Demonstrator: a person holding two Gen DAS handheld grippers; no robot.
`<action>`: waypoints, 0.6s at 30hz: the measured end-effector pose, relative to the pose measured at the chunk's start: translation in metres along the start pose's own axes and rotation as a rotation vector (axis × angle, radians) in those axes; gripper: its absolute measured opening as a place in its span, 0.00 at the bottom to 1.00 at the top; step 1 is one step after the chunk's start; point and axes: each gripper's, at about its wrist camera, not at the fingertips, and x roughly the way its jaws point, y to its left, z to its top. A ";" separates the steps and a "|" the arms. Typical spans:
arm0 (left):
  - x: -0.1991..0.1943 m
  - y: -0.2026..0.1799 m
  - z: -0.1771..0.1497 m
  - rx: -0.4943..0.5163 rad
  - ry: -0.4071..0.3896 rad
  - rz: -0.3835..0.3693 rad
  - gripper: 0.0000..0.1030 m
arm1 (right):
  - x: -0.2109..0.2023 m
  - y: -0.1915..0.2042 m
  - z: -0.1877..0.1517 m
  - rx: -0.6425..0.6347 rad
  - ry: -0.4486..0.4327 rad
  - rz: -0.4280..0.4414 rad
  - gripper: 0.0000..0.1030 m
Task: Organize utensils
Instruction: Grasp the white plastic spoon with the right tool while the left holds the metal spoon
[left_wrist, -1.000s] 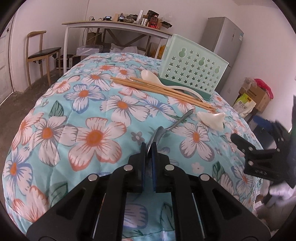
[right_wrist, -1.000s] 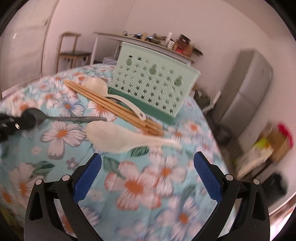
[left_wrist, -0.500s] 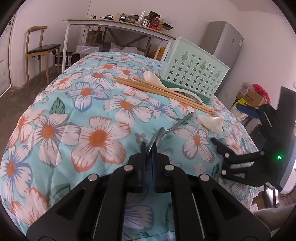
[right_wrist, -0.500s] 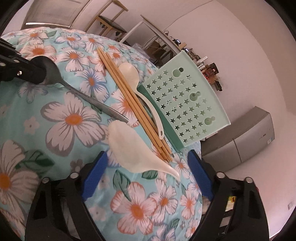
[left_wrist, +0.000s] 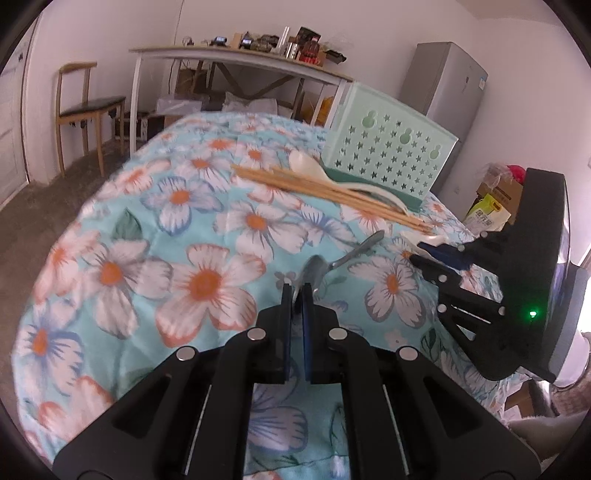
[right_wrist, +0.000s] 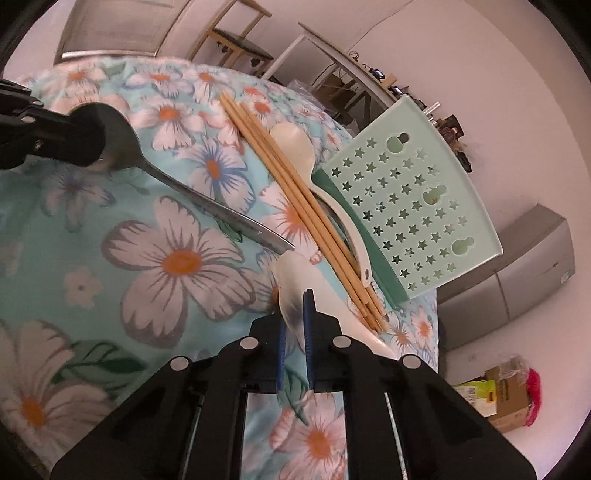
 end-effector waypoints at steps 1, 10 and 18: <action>-0.005 -0.001 0.003 0.006 -0.013 0.006 0.02 | -0.003 -0.004 0.000 0.015 -0.006 0.008 0.08; -0.038 -0.020 0.027 0.078 -0.105 0.003 0.00 | -0.042 -0.074 -0.014 0.309 -0.100 0.122 0.05; -0.038 -0.006 0.022 -0.028 0.015 -0.021 0.11 | -0.055 -0.136 -0.040 0.573 -0.173 0.199 0.04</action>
